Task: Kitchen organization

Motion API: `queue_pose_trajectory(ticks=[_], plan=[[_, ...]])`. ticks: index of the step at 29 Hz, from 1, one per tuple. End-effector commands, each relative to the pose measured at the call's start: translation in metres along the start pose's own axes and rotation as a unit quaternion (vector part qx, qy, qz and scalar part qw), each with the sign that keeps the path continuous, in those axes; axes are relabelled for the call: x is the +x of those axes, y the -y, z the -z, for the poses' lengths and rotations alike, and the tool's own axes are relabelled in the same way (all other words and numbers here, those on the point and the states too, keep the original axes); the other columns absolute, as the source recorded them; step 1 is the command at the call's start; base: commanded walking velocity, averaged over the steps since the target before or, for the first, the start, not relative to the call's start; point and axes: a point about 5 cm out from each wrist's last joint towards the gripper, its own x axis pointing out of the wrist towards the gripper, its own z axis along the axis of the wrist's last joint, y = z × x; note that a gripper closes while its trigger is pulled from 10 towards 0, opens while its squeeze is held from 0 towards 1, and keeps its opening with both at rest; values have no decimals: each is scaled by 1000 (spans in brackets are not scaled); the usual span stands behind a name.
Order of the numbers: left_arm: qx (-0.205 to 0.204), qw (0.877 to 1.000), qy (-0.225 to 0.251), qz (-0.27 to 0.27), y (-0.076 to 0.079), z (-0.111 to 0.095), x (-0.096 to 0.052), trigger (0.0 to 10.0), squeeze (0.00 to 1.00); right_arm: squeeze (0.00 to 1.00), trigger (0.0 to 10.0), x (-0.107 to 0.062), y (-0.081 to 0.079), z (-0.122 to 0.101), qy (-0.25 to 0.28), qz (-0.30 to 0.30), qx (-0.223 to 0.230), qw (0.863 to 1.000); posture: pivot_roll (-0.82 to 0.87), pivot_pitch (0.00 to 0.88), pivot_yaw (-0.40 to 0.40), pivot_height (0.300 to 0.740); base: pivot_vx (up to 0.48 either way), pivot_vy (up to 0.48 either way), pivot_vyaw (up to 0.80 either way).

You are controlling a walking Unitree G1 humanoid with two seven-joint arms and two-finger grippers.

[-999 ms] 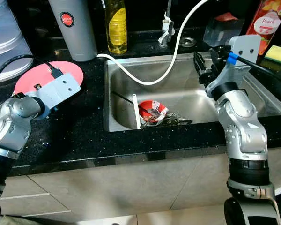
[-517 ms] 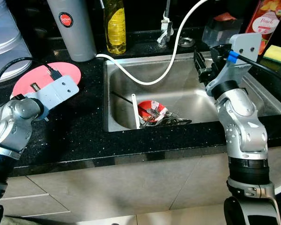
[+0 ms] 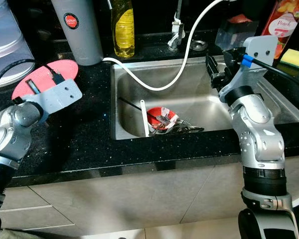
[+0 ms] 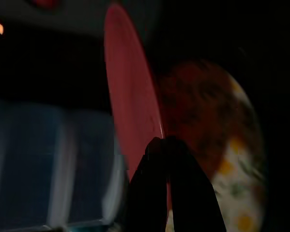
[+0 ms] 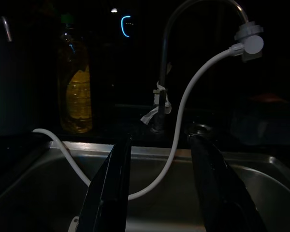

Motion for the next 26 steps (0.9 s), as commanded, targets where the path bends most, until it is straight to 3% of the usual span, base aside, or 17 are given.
queue_pose_trajectory(ticks=[1,4,5,7,10,14,16,18,22,26], plan=[[36,994,84,-67,-20,-27,-3,10000,0,0,10000,2,0,-2,5,0,1,1000,61,31,18,740,0,0,0],[39,986,135,-84,-26,-44,-6,10000,0,0,10000,2,0,-2,6,0,1,1000,61,31,17,740,0,0,0],[56,982,169,-70,-24,-56,-9,10000,0,0,10000,2,0,-3,7,-1,4,1000,62,31,17,740,0,0,0],[65,979,185,-59,-21,-62,-10,10000,0,0,10000,2,0,-4,8,-2,11,1000,61,31,17,740,0,0,0],[96,964,244,-36,-13,-82,-15,10000,0,0,10000,3,-5,-9,4,-42,76,996,65,30,17,740,0,0,0],[112,947,302,3,-1,-99,-18,10000,0,0,10000,2,-13,-20,22,-93,100,990,65,28,20,740,0,0,0],[98,938,332,18,3,-110,-21,10000,0,0,10000,-1,-19,-24,32,-130,67,989,62,26,22,740,0,0,0],[98,932,349,19,3,-118,-23,10000,0,0,10000,-5,-27,-22,27,-163,1,986,59,26,24,740,0,0,0],[107,915,388,15,9,-135,-26,10000,0,0,10000,-8,-30,-17,1,-171,129,977,57,26,23,740,0,0,0],[106,908,405,-5,10,-143,-28,10000,0,0,10000,-6,-26,-11,-23,-150,189,970,56,25,24,740,0,0,0]])
